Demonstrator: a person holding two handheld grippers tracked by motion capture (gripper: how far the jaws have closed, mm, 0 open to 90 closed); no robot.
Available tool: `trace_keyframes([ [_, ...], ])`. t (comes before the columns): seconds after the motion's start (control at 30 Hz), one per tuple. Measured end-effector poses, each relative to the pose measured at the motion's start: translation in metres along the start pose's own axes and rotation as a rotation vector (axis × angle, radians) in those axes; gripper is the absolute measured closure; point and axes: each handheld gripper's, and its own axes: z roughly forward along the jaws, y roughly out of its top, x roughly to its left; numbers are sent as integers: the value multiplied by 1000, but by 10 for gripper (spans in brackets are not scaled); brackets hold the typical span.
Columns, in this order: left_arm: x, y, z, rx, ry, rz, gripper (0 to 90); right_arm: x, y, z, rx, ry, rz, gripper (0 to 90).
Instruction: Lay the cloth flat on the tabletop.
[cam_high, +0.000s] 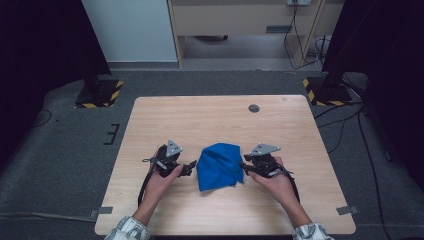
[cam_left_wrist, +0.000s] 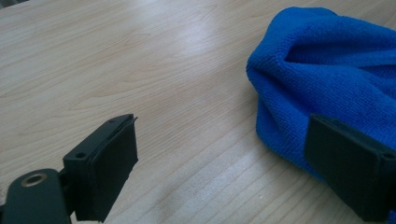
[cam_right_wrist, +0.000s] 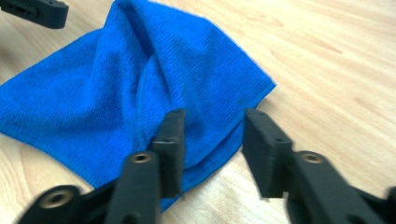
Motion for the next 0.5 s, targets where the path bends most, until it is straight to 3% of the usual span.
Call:
trace_keyframes([
  [0.07,-1,0,1,5,-4,4,92,2,-2,3,0,26,15,642],
  [0.23,-3,1,0,-2,-6,5,100,6,-3,12,12,44,29,506],
  [0.4,-7,3,0,-9,-6,10,112,13,2,19,-2,97,67,411],
  [0.5,-8,3,0,-13,-9,7,114,15,7,26,6,66,48,484],
])
